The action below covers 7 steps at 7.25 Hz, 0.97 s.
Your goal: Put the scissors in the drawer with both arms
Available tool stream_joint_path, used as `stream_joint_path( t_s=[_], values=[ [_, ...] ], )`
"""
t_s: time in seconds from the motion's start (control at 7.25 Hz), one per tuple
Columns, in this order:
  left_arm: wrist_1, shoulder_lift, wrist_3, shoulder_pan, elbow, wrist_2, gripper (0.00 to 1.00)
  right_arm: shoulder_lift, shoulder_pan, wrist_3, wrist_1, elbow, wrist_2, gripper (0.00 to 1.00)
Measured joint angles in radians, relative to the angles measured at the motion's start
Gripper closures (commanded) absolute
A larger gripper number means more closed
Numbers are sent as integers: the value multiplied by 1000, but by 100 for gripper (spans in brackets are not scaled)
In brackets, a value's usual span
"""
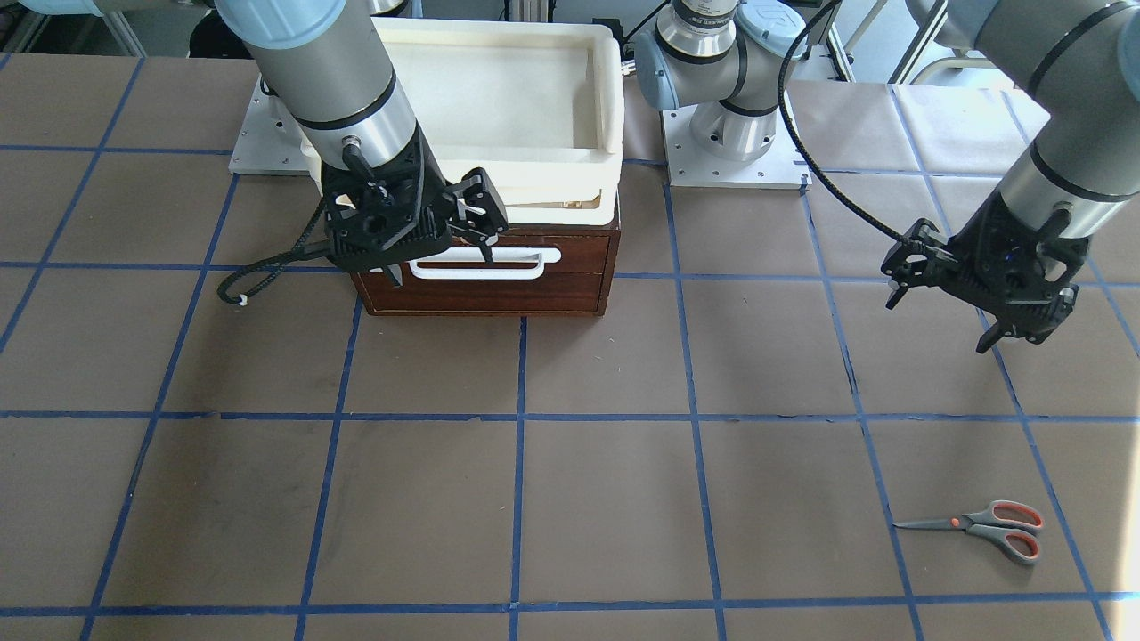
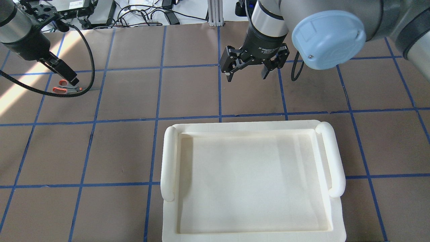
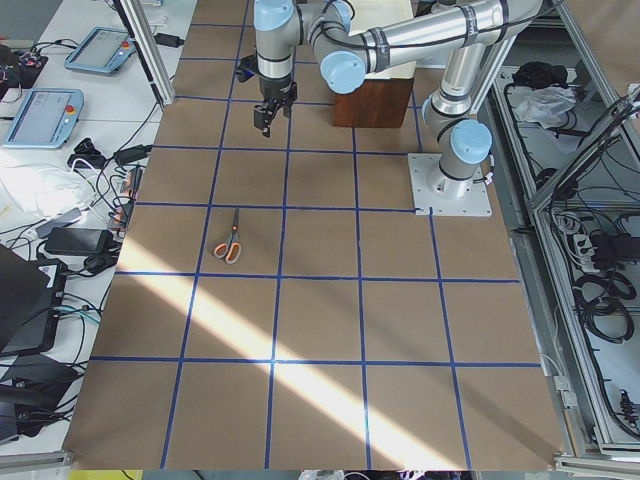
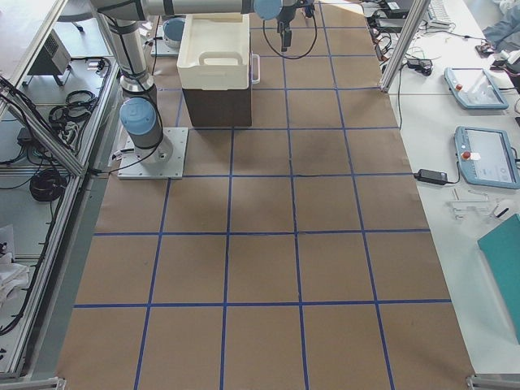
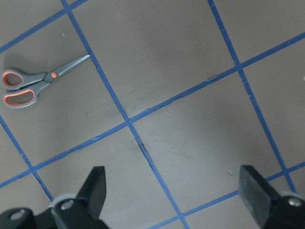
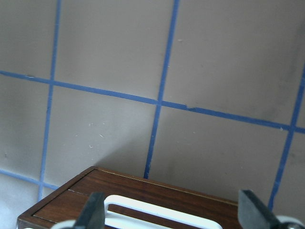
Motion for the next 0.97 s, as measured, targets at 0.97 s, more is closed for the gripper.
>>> stream_joint_path(
  t_s=[0.97],
  values=[
    [171,-165,462,61,-2,29,0,47,38,-1103,-77,90,9,0]
  ],
)
